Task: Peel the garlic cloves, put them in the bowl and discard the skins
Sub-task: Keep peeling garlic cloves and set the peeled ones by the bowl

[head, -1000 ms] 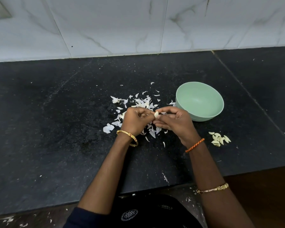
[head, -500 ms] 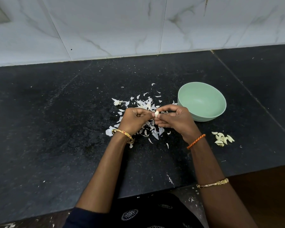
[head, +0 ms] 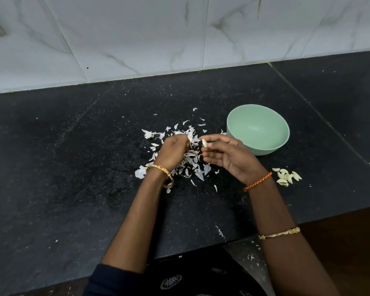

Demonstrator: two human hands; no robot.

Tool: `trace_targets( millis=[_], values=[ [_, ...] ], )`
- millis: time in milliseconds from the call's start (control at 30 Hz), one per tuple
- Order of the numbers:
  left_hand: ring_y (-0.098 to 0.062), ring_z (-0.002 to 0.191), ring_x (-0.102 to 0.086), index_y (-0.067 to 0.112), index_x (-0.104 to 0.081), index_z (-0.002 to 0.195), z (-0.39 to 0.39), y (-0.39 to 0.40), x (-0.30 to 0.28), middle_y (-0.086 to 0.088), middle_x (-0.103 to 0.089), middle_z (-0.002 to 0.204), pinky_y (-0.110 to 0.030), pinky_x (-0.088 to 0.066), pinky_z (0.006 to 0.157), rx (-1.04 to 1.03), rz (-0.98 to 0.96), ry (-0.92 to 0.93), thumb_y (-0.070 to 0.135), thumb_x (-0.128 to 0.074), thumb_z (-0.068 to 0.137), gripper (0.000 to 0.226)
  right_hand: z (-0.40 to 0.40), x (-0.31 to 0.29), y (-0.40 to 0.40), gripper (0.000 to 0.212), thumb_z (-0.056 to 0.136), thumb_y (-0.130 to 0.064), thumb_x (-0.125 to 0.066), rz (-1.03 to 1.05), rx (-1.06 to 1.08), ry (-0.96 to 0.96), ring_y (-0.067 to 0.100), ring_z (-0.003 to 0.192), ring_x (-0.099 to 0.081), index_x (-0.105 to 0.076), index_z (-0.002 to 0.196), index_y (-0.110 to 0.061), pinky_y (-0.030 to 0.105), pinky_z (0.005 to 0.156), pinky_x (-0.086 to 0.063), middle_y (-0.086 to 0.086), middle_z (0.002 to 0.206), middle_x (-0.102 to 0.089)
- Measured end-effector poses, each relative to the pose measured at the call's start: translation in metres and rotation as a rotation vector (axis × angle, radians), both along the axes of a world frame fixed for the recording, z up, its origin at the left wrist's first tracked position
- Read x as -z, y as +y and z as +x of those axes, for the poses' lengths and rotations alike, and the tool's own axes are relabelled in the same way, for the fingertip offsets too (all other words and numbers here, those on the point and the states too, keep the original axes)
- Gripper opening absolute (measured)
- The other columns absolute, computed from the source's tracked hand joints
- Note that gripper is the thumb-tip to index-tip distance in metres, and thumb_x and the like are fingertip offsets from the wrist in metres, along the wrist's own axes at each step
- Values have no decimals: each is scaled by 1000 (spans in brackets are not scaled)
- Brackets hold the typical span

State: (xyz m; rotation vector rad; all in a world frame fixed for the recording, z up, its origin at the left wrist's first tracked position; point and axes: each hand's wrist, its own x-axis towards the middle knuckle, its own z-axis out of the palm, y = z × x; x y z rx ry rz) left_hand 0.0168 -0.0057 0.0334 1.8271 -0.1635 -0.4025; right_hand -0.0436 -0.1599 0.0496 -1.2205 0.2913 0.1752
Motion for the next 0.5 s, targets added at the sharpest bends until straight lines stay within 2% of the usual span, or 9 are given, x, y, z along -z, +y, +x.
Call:
trace_targets(
  millis=[67,133,233,333,433,500],
  values=[
    [-5,41,-26,19,-37,55,-4,-7,2,8,-35,49,-25,-22,45,18,-21,4,16,-40,99,44,-5,0,-2,15,91,0,-56,43,28,15,13,67,-67,-68,98,-6,23,63,-57,8,75,-70],
    [-4,36,-32,15,-44,55,-12,-20,2,10,-44,43,-20,-28,40,61,-47,-4,18,-47,99,44,-13,1,-6,8,88,-3,-62,12,60,34,11,62,-65,-68,93,-6,22,59,-56,6,72,-67],
    [-4,33,-46,10,-57,64,-29,-48,1,8,-57,44,-16,-35,36,83,-90,-16,14,-62,92,28,-34,4,-24,1,85,-6,-67,-163,158,58,10,58,-63,-66,85,-7,20,54,-54,4,69,-67],
    [-3,41,-57,10,-64,74,-44,-80,2,5,-61,53,-14,-39,39,138,-69,-15,6,-69,84,13,-57,4,-56,6,85,-6,-69,-376,298,40,7,58,-65,-67,80,-9,18,53,-53,1,66,-69],
    [-3,50,-60,6,-70,84,-61,-115,4,2,-64,66,-18,-46,49,179,21,-65,7,-65,87,6,-75,10,-101,15,88,-7,-66,-598,453,82,10,61,-64,-68,75,-15,23,58,-55,5,68,-68],
    [-10,69,-63,8,-71,102,-71,-135,6,0,-66,80,-22,-50,67,259,177,-159,9,-64,88,15,-84,15,-130,21,89,-6,-65,-715,508,164,18,70,-66,-68,72,-18,32,68,-58,9,74,-69]
  ],
)
